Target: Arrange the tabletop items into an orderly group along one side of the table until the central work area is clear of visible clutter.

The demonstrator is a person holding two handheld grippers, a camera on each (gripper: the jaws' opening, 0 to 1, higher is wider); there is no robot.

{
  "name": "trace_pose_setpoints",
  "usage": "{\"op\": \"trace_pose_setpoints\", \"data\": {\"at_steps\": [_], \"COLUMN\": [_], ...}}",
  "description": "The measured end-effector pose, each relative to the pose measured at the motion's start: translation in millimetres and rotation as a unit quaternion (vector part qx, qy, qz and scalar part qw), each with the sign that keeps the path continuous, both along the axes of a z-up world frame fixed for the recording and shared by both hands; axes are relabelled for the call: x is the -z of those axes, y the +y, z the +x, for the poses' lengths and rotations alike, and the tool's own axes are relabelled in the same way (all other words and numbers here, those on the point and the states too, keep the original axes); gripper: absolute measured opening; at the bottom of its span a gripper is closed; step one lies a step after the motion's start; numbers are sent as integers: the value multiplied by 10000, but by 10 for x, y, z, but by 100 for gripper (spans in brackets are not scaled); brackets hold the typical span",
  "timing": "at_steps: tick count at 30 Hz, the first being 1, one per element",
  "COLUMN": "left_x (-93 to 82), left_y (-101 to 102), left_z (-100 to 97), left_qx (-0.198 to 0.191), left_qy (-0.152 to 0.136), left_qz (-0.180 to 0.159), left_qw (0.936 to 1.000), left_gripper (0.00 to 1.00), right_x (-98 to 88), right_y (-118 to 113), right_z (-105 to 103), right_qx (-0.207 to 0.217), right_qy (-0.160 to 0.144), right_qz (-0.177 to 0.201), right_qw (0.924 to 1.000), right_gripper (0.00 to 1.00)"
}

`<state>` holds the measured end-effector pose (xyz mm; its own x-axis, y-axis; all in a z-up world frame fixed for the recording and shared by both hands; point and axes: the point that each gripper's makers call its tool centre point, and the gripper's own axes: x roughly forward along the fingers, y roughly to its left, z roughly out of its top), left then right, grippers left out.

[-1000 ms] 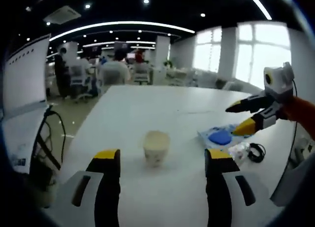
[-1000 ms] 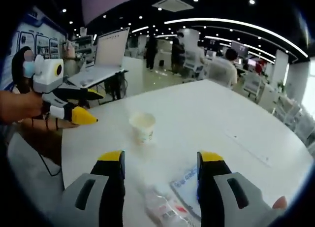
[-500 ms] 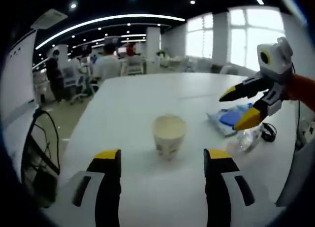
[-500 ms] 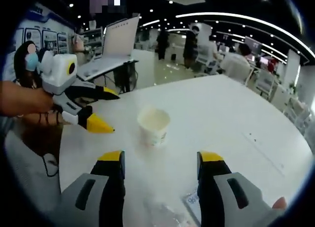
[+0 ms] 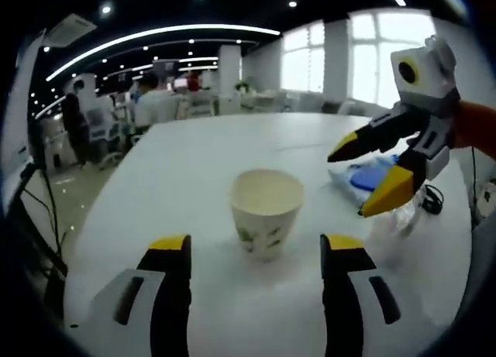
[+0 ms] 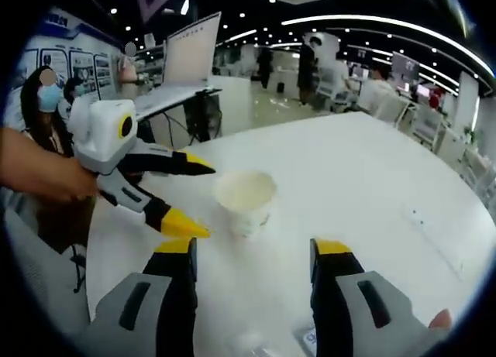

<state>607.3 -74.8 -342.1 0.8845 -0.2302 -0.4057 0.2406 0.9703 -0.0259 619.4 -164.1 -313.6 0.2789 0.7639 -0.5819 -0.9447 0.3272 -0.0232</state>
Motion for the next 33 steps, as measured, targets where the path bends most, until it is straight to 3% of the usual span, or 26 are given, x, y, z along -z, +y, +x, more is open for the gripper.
{"op": "trace_pose_setpoints", "data": {"at_steps": [11,22,33], "left_x": [98,106,121], "left_y": [-87,-124,-180], "left_z": [228,326,388], "left_qx": [-48,-37,5], "left_qy": [-172,-335,-487], "left_qz": [-270,-341,-438], "left_qw": [9995,9989,9979], "left_gripper": [63,62,54], "right_x": [-70,-131,-120], "right_y": [-136,-260,-392], "right_z": [89,136,182], "right_qx": [116,287,427], "right_qy": [-139,-220,-237], "right_qz": [-53,-52,-129], "right_qw": [9998,9993,9987], "right_gripper": [58,57,55]}}
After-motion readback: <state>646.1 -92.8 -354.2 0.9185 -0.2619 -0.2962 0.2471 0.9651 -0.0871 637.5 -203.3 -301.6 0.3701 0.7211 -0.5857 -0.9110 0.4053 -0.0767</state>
